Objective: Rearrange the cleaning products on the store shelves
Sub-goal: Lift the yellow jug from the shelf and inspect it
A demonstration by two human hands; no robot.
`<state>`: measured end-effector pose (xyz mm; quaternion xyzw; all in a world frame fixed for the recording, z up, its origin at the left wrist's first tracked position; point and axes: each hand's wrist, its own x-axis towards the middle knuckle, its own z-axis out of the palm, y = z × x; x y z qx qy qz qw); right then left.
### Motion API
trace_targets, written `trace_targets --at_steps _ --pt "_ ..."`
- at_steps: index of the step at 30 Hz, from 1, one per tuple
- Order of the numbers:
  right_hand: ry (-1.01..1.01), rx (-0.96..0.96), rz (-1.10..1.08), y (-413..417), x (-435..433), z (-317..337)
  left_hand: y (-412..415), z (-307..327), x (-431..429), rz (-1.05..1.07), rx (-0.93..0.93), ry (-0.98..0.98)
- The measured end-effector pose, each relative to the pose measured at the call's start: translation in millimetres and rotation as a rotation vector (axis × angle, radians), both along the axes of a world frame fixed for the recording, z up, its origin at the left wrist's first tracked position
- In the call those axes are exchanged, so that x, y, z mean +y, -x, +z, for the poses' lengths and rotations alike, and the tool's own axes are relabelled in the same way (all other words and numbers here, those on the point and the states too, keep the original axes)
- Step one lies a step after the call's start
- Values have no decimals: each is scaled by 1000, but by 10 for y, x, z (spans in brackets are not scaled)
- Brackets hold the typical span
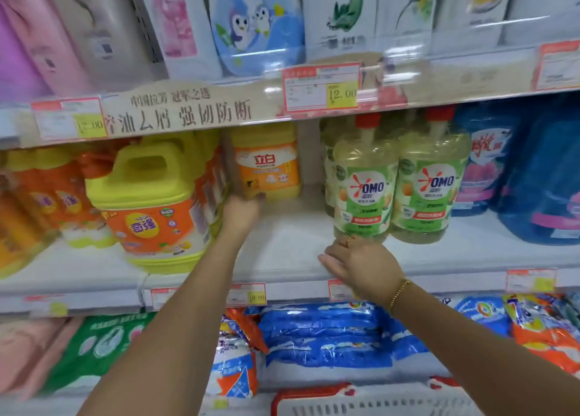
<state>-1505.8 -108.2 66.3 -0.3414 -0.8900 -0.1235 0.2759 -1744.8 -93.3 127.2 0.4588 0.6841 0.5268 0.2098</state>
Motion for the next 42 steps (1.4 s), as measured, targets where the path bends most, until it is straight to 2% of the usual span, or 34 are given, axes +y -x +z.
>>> trace_targets --at_steps 4,5,8,10,13,15,18,21,25,29,32,36,39,42 --pt "-88 100 -52 12 23 -131 289 46 538 68 314 -55" --pt "-77 112 -54 7 23 -149 362 46 669 51 311 -85" --pt "-93 125 -58 -24 43 -191 448 -22 934 46 76 -149" --pt "-102 136 -66 -18 37 -192 384 -53 939 61 1 -167" --pt "-102 132 -72 -10 23 -189 303 -70 914 -14 -35 -247" --pt "-76 139 -64 -9 18 -171 262 -48 838 -25 -41 -195" --pt "-62 143 -66 3 2 -140 85 65 598 47 -28 -119" --pt "-41 120 -94 4 -47 -80 -151 221 275 77 30 -152" --pt "171 94 -128 5 -99 40 -302 245 -281 94 115 -273" --pt "507 353 -79 -11 -270 265 -246 103 -677 95 156 -247" --pt "613 560 -53 40 -445 504 -279 13 -1019 43 153 -263" --pt "868 657 -47 130 -637 824 -390 16 -1454 -9 204 -346" --pt "900 727 104 92 -815 1040 -488 165 -1702 -24 270 -425" --pt "878 899 246 -34 -1036 1211 -633 425 -1927 -20 319 -559"
